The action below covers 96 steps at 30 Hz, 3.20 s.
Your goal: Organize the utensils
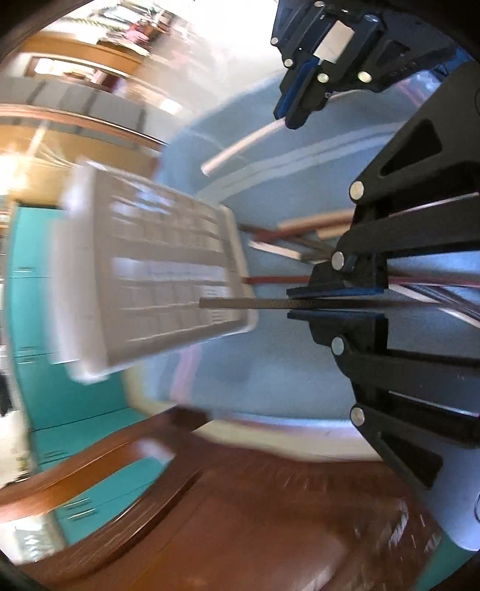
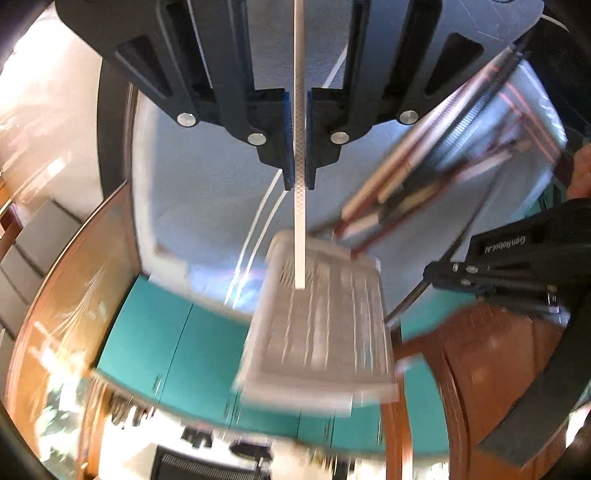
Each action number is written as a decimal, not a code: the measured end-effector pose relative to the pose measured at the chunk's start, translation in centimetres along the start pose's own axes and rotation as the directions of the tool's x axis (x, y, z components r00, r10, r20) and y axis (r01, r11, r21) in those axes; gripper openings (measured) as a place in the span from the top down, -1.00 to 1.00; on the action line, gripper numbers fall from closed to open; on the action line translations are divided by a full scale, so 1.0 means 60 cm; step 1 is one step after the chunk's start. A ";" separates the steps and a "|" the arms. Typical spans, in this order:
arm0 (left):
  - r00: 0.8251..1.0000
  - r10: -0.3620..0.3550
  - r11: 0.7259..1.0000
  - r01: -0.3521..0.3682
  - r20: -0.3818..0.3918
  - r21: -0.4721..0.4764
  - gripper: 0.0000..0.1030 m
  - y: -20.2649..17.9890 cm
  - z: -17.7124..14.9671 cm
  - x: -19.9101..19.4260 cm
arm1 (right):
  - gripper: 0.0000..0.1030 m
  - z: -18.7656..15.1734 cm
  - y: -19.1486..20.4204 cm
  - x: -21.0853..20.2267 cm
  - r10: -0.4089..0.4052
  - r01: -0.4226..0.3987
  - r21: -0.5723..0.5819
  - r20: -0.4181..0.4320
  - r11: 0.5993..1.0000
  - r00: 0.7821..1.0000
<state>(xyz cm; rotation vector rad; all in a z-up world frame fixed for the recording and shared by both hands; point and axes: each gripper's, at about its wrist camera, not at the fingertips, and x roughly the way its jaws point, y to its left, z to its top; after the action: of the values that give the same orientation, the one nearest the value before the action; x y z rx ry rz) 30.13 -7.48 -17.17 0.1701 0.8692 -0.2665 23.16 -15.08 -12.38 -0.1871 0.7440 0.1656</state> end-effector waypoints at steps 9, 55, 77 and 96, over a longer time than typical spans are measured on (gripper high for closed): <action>0.955 -0.049 0.998 0.059 0.291 -0.025 0.87 -0.020 0.017 -0.186 | 0.88 0.054 -0.060 -0.208 -0.017 -0.022 0.119 0.317 0.993 0.948; 0.850 0.111 0.973 0.011 0.515 -0.229 0.53 0.072 0.197 -0.141 | 0.31 0.193 -0.067 -0.038 -0.078 -0.027 0.225 0.446 0.974 0.892; 0.850 0.149 0.969 -0.025 0.504 -0.245 -0.07 0.096 0.029 -0.217 | 0.07 -0.067 0.135 0.076 0.093 -0.105 -0.065 -0.163 0.992 0.982; 0.985 -0.059 0.987 0.082 0.162 -0.137 -0.11 0.068 -0.034 -0.104 | 0.64 -0.084 0.037 0.047 0.168 -0.193 -0.092 -0.229 0.977 0.959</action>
<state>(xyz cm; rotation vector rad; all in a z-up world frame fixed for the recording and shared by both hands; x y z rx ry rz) 26.00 -2.08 -13.51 -0.0161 0.7348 -0.2791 21.44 -13.81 -18.17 -0.2484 0.9738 0.3661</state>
